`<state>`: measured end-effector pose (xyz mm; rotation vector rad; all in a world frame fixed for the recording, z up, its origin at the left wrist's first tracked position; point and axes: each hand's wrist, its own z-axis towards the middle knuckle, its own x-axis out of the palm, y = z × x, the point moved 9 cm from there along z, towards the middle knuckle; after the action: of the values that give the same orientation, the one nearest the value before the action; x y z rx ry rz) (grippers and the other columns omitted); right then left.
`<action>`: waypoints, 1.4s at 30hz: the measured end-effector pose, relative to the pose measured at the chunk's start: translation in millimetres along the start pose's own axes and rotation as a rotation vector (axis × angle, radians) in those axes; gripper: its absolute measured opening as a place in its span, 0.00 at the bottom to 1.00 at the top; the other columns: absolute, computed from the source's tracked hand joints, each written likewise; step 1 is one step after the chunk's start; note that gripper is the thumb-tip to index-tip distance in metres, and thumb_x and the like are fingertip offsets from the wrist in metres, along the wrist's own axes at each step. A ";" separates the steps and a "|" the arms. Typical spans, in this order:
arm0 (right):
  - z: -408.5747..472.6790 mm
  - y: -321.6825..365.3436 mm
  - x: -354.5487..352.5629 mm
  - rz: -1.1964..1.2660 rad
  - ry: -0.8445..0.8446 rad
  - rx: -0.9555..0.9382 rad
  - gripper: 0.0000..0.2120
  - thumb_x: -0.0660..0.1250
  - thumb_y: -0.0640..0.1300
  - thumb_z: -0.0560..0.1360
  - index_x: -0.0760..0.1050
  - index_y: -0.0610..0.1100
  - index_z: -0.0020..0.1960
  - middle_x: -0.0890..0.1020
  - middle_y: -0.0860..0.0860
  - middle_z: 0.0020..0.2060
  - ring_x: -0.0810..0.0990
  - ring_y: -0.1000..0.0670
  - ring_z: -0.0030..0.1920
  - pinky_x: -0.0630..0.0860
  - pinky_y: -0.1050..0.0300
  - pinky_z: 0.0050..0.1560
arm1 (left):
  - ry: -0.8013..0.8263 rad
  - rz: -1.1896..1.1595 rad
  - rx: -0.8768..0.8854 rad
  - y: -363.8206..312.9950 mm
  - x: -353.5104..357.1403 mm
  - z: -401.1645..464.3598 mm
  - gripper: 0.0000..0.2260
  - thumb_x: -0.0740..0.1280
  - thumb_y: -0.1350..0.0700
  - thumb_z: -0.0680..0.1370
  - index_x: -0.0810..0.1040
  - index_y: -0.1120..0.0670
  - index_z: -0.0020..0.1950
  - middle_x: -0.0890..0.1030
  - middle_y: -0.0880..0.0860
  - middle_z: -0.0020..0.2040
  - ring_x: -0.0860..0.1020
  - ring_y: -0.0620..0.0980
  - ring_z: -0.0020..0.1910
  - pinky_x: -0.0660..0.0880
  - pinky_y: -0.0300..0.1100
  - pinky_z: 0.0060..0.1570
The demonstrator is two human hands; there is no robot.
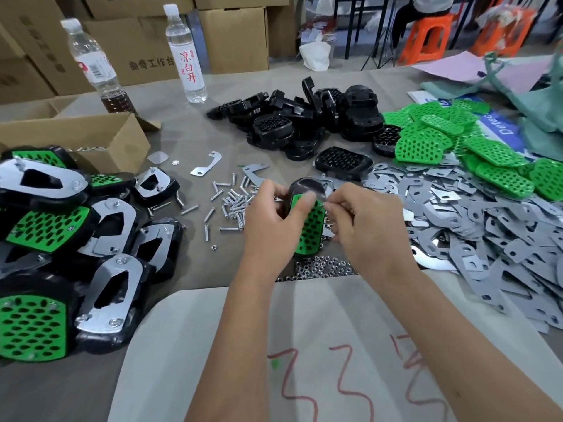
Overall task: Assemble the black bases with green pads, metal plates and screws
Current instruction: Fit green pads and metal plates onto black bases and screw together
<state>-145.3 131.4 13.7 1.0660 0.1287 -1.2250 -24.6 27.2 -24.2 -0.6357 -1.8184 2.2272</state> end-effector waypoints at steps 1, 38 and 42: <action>1.7 -0.6 -0.5 -0.034 0.014 -0.013 0.05 0.70 0.37 0.79 0.80 0.37 0.45 0.80 0.45 0.31 0.79 0.41 0.33 0.77 0.42 0.39 | 0.045 0.012 -0.007 2.5 2.5 -0.5 0.14 0.75 0.48 0.72 0.74 0.52 0.50 0.85 0.52 0.41 0.84 0.51 0.40 0.81 0.50 0.43; 7.2 -8.0 -7.8 -0.095 -0.073 -0.057 0.06 0.69 0.36 0.79 0.78 0.37 0.44 0.79 0.49 0.32 0.77 0.42 0.33 0.73 0.47 0.37 | -0.085 -0.061 0.051 -3.9 16.0 -7.2 0.09 0.75 0.58 0.74 0.78 0.48 0.50 0.86 0.50 0.36 0.85 0.50 0.36 0.83 0.50 0.36; 6.0 -36.4 0.4 0.073 -0.043 0.229 0.09 0.70 0.39 0.80 0.79 0.40 0.40 0.82 0.48 0.30 0.80 0.44 0.32 0.77 0.47 0.39 | -0.070 -0.083 0.030 -1.7 17.4 -6.0 0.11 0.75 0.58 0.72 0.79 0.48 0.51 0.86 0.51 0.37 0.85 0.54 0.37 0.83 0.57 0.39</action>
<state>-177.1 128.7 -4.8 1.2307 -0.0849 -1.2158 -37.6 40.0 -27.0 -0.4732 -1.8054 2.2445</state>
